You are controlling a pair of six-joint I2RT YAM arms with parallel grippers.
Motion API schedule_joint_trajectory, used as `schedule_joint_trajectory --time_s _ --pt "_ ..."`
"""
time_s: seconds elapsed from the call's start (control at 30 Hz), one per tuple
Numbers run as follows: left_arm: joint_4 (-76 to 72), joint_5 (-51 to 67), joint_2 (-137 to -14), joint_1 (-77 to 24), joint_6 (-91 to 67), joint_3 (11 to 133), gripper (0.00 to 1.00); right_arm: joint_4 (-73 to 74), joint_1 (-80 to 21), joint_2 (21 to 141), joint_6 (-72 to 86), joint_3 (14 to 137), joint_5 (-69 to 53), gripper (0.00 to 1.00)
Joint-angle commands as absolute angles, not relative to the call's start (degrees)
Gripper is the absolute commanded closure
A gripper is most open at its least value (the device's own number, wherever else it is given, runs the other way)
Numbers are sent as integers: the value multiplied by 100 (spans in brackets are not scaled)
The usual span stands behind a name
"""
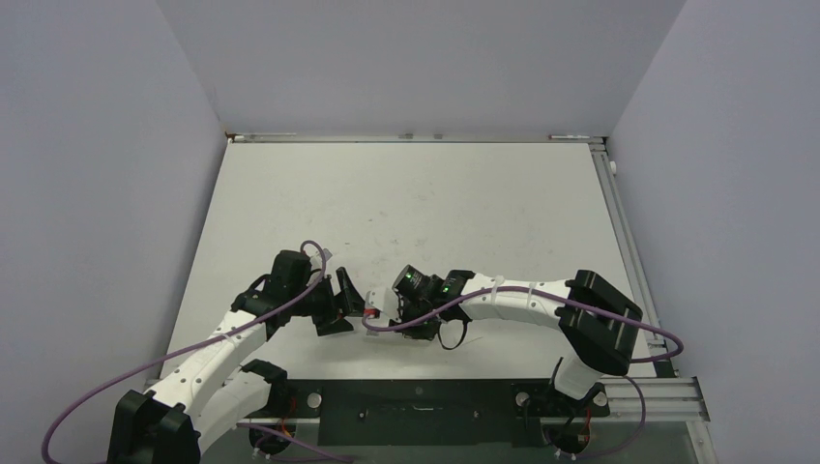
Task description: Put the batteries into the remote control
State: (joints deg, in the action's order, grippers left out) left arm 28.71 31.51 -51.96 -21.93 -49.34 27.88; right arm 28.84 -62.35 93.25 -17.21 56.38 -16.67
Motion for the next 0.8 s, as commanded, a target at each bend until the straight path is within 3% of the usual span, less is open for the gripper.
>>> schedule_joint_trajectory --time_s 0.0,0.47,0.77 --pt "2801 3140 -5120 -2147 -4948 2795 25 2686 -6275 9273 -1670 5668 -1481 82" --pt "2786 3166 -5150 -2145 -4939 2839 25 2676 -6275 9142 -1620 5678 -1198 87" --pt "2758 3166 -5153 -2145 -4948 2797 25 2597 -6275 8963 -1475 5671 -1285 81"
